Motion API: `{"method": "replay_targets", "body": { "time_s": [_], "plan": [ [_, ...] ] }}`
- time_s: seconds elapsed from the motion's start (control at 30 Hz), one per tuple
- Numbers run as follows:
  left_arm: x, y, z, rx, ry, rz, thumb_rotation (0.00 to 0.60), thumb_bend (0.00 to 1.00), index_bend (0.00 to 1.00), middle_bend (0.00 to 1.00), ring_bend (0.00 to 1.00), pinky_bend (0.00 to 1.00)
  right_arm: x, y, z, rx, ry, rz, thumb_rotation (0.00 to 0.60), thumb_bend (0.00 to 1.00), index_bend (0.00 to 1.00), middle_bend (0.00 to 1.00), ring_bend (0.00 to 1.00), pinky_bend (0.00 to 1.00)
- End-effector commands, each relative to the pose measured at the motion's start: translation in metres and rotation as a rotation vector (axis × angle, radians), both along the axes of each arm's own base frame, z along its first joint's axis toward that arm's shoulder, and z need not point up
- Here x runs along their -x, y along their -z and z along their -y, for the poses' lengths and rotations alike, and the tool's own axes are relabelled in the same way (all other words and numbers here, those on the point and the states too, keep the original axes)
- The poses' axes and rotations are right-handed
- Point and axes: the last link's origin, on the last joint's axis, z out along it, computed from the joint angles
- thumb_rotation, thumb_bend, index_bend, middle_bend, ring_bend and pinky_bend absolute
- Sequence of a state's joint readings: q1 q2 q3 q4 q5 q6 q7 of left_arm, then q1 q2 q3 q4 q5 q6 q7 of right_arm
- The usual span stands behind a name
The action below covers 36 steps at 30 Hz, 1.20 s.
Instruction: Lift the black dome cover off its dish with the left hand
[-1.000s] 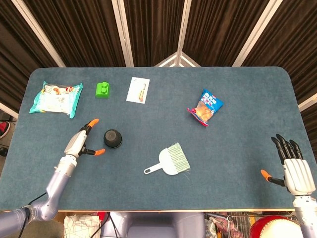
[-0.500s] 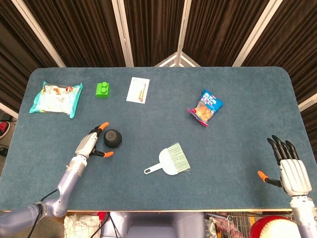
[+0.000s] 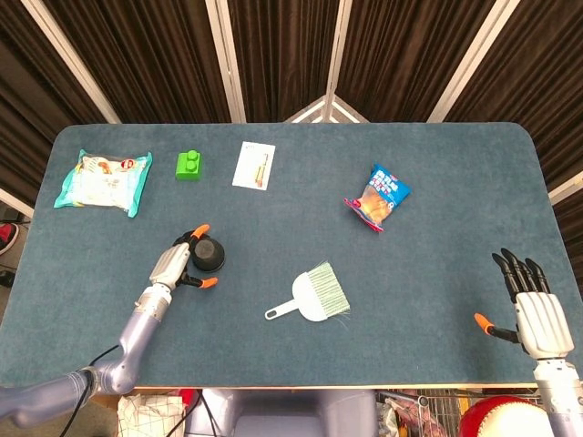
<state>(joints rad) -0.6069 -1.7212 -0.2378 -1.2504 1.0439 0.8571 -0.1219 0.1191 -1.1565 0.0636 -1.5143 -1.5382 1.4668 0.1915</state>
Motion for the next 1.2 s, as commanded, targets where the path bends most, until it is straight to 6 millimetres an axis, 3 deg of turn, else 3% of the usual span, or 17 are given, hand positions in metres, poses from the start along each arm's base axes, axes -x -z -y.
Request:
{"method": "replay_targets", "body": {
  "time_s": [0.03, 0.63, 1.2],
  "plan": [
    [-0.0005, 0.0019, -0.0001, 0.003, 0.001, -0.004, 0.6, 0.16, 0.01, 0.17, 0.0, 0.0, 0.0005, 0.001, 0.0001, -0.003, 0.003, 0.001, 0.6, 0.21, 0.0, 0.01, 0.11, 0.01],
    [-0.001, -0.0031, 0.0, -0.03, 0.006, -0.01, 0.6, 0.24, 0.01, 0.24, 0.0, 0.0, -0.0007, 0.0022, 0.0, -0.007, 0.005, 0.005, 0.6, 0.21, 0.0, 0.01, 0.11, 0.01],
    [-0.0052, -0.0028, 0.0001, -0.031, 0.035, -0.051, 0.6, 0.25, 0.01, 0.19, 0.0, 0.0, -0.0022, 0.0039, 0.0009, -0.021, 0.002, 0.016, 0.6, 0.21, 0.0, 0.01, 0.11, 0.01]
  ]
}}
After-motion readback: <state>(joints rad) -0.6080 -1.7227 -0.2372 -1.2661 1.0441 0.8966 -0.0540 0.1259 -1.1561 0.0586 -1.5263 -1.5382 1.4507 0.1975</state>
